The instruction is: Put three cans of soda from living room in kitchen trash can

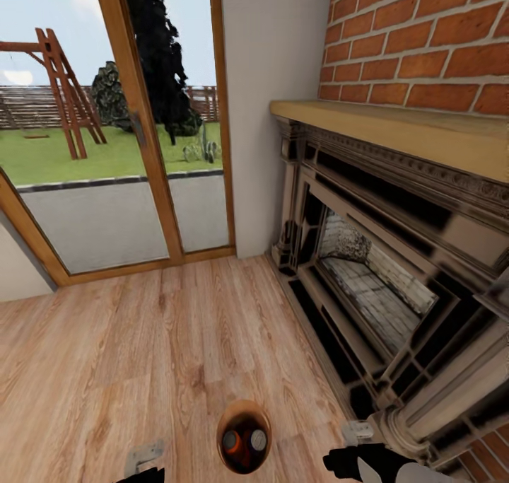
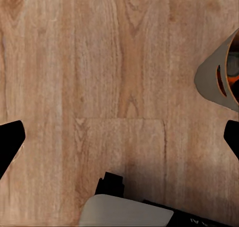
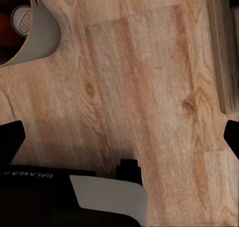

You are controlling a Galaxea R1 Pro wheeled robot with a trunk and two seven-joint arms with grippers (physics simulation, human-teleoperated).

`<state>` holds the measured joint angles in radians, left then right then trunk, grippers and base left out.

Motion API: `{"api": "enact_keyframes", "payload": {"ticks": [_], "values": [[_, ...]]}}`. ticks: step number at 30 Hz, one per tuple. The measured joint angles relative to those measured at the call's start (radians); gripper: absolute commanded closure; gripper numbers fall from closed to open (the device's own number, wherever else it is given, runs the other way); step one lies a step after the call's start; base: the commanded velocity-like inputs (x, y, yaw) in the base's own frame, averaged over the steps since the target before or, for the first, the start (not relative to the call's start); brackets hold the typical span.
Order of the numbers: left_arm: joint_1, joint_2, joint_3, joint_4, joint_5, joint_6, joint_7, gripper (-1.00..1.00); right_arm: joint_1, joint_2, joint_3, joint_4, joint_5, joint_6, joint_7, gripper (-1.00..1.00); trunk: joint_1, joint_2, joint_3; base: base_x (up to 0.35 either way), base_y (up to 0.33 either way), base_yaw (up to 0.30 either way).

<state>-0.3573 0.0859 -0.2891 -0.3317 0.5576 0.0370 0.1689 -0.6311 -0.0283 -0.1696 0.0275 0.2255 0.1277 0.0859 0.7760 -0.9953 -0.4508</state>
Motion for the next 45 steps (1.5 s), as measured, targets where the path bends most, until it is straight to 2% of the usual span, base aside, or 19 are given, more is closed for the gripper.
{"api": "enact_keyframes", "payload": {"ticks": [4, 7, 11, 14, 25, 38, 45], "values": [[0.0, -0.001, -0.028, 0.058, 0.002, -0.032, -0.003, -1.0, 0.015, -0.006, -0.001, 0.001, 0.0, -0.001, 0.0, -1.0, -0.015, 0.028, 0.019, 0.0, 0.0, 0.0], [0.009, 0.0, -0.033, 0.07, 0.003, -0.037, -0.022, -1.0, 0.023, -0.007, -0.001, 0.002, 0.0, -0.002, 0.0, -1.0, -0.027, 0.049, 0.033, 0.0, 0.0, 0.0], [0.027, -0.001, -0.038, 0.08, 0.001, -0.041, -0.077, -1.0, 0.053, -0.008, -0.001, 0.002, -0.001, -0.002, 0.0, -1.0, -0.042, 0.077, 0.052, 0.0, 0.0, 0.0], [0.031, -0.001, -0.038, 0.083, 0.001, -0.042, -0.086, -1.0, 0.067, -0.008, -0.001, 0.002, -0.001, -0.002, 0.0, -1.0, -0.054, 0.098, 0.066, 0.0, 0.0, 0.0], [0.047, -0.01, -0.039, 0.124, 0.002, -0.043, -0.095, -1.0, 0.095, -0.01, -0.001, 0.005, -0.002, -0.002, 0.0, -1.0, -0.096, 0.175, 0.118, 0.0, 0.0, 0.0], [0.086, -0.012, -0.039, 0.132, 0.004, -0.069, -0.094, -1.0, 0.16, -0.04, -0.002, 0.002, -0.002, -0.003, 0.0, -1.0, -0.146, 0.266, 0.177, 0.0, 0.0, 0.0], [0.102, -0.012, -0.038, 0.132, 0.005, -0.07, -0.094, -1.0, 0.184, -0.046, -0.001, 0.002, -0.002, -0.005, 0.0, -1.0, -0.173, 0.315, 0.205, 0.0, 0.0, 0.0]]}}
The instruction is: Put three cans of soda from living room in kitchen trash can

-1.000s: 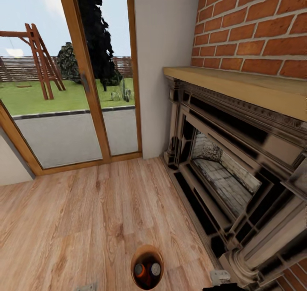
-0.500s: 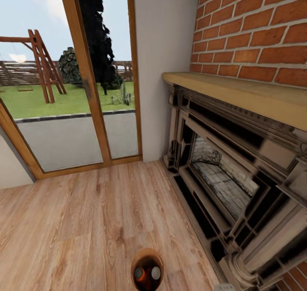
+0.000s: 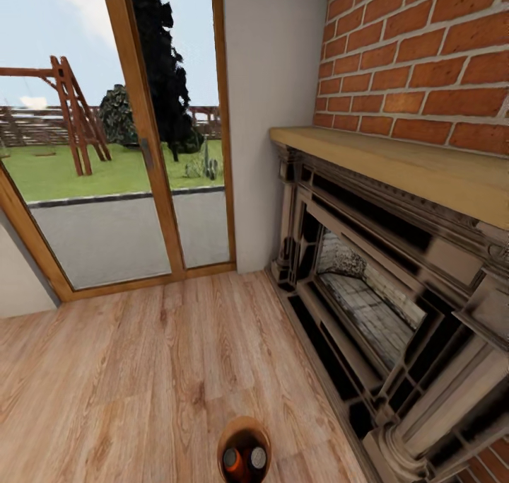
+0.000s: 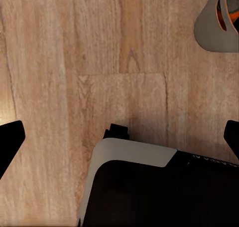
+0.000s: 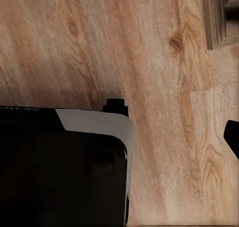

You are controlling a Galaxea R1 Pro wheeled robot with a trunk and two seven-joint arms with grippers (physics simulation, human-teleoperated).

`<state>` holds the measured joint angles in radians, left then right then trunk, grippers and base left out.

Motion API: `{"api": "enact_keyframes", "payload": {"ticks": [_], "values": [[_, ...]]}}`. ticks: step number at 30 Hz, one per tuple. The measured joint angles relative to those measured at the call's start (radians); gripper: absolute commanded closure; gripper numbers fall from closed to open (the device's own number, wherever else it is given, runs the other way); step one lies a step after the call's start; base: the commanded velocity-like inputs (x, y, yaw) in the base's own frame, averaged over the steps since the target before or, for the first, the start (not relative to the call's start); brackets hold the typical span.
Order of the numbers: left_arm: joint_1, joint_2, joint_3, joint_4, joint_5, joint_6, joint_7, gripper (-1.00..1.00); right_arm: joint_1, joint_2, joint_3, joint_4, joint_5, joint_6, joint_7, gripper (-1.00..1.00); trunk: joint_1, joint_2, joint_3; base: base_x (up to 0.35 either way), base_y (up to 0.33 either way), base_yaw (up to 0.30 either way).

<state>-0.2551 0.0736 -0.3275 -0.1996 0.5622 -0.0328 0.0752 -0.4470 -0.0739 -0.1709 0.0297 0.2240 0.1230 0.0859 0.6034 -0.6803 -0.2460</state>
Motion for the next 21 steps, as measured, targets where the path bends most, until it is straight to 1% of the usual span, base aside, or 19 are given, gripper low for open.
{"api": "enact_keyframes", "payload": {"ticks": [5, 17, 21], "values": [[0.004, 0.0, 0.001, 0.0, 0.002, 0.001, 0.0, -1.0, 0.004, -0.001, 0.0, 0.002, 0.001, 0.0, 0.0, -1.0, -0.019, 0.035, 0.017, 0.0, 0.0, 0.0], [0.03, 0.002, 0.003, 0.0, 0.004, 0.003, 0.0, -1.0, 0.028, 0.0, 0.001, 0.004, 0.001, 0.001, 0.0, -1.0, -0.019, 0.035, 0.017, 0.0, 0.0, 0.0], [0.032, 0.002, 0.003, 0.0, 0.004, 0.002, 0.0, -1.0, 0.051, 0.001, 0.001, 0.003, 0.0, 0.001, 0.0, -1.0, -0.019, 0.035, 0.017, 0.0, 0.0, 0.0]]}}
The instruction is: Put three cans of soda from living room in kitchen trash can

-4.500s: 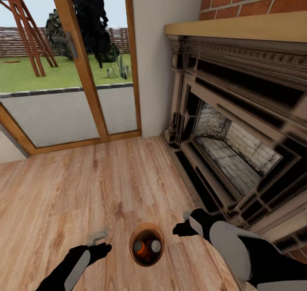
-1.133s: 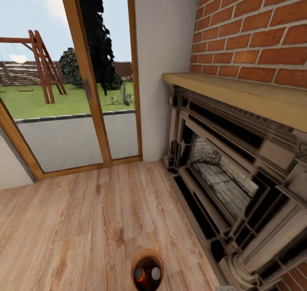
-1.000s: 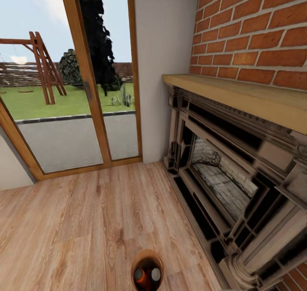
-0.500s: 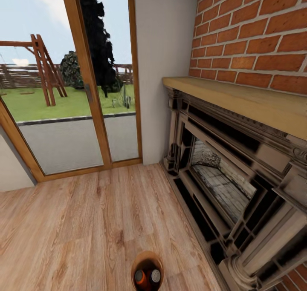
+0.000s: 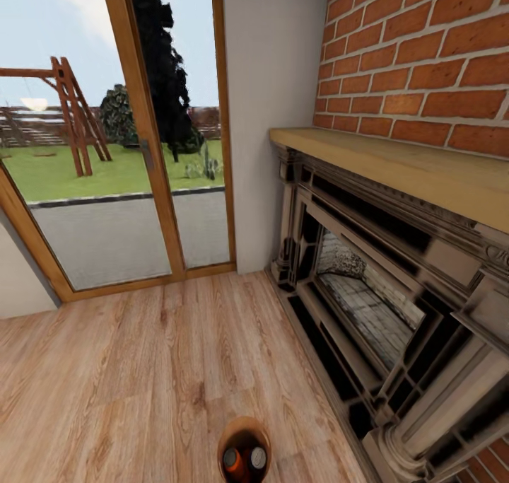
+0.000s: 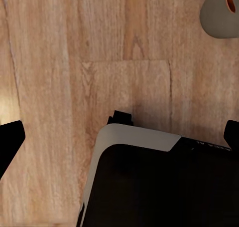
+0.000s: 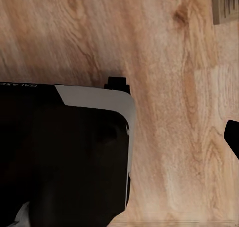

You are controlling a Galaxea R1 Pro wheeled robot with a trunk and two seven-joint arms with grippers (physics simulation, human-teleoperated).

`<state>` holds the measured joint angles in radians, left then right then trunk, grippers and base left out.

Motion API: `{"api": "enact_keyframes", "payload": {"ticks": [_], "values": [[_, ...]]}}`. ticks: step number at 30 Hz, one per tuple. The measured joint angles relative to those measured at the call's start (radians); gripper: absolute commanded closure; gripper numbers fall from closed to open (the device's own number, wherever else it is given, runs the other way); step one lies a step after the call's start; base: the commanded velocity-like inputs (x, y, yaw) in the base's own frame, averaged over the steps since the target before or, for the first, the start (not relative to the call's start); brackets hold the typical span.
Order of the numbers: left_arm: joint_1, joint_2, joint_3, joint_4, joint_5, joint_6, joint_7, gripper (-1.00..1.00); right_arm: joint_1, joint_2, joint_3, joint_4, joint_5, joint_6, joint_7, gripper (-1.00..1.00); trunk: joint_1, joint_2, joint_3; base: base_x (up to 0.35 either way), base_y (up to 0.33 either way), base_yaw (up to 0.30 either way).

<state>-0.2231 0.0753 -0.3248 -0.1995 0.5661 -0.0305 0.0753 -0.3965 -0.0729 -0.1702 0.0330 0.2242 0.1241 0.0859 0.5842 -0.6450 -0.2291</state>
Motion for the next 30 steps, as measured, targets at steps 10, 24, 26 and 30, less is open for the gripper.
{"api": "enact_keyframes", "payload": {"ticks": [10, 24, 26, 30], "values": [[0.001, 0.0, 0.0, 0.0, 0.0, 0.0, 0.0, -1.0, 0.053, 0.003, 0.0, 0.006, 0.0, 0.0, 0.0, -1.0, 0.0, 0.0, 0.0, 0.0, 0.0, 0.0], [0.001, 0.0, 0.0, 0.0, 0.0, 0.0, 0.0, -1.0, 0.091, 0.009, 0.0, 0.008, -0.003, 0.0, 0.0, -1.0, 0.0, 0.0, 0.0, 0.0, 0.0, 0.0], [0.001, 0.0, 0.0, 0.0, 0.0, 0.0, 0.0, -1.0, 0.093, 0.01, 0.0, 0.008, -0.003, 0.0, 0.0, -1.0, 0.0, 0.0, 0.0, 0.0, 0.0, 0.0], [0.001, 0.0, 0.0, 0.0, 0.0, 0.0, 0.0, -1.0, 0.094, 0.01, 0.0, 0.008, -0.003, 0.0, 0.0, -1.0, 0.0, 0.0, 0.0, 0.0, 0.0, 0.0]]}}
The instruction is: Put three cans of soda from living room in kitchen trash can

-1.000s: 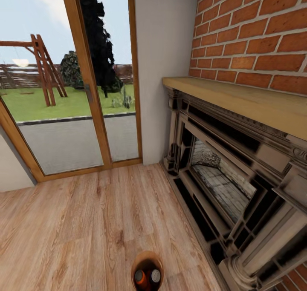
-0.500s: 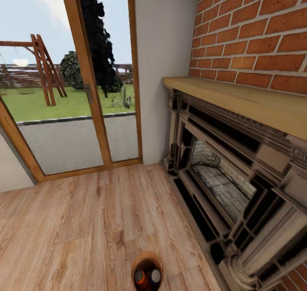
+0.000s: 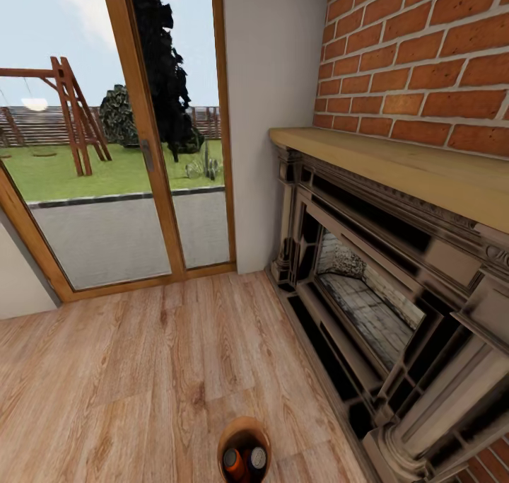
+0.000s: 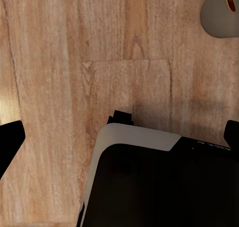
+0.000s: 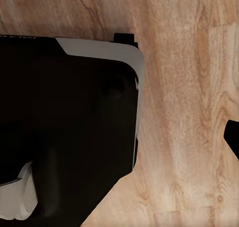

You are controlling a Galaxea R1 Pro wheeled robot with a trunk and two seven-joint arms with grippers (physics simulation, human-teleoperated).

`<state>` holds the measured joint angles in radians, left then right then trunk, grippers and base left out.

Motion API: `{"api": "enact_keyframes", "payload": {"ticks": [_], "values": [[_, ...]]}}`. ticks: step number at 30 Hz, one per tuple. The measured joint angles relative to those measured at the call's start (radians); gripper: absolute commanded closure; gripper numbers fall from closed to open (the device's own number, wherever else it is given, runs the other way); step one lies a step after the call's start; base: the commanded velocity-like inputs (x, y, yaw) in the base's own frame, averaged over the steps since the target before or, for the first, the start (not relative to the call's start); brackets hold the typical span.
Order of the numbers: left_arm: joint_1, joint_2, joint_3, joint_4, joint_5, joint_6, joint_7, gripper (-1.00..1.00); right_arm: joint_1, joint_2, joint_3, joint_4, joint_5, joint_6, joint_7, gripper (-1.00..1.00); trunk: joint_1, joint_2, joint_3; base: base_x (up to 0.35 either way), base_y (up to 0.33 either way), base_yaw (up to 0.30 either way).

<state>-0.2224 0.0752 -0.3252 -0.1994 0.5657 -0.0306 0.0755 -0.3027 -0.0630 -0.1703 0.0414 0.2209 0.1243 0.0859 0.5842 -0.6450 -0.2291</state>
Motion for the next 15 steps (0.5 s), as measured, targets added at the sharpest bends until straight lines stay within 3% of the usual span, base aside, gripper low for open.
{"api": "enact_keyframes", "payload": {"ticks": [15], "values": [[0.0, 0.0, 0.0, 0.0, 0.0, 0.0, 0.0, -1.0, 0.001, 0.0, 0.0, 0.0, 0.0, 0.0, 0.0, -1.0, 0.0, 0.0, 0.0, 0.0, 0.0, 0.0]]}}
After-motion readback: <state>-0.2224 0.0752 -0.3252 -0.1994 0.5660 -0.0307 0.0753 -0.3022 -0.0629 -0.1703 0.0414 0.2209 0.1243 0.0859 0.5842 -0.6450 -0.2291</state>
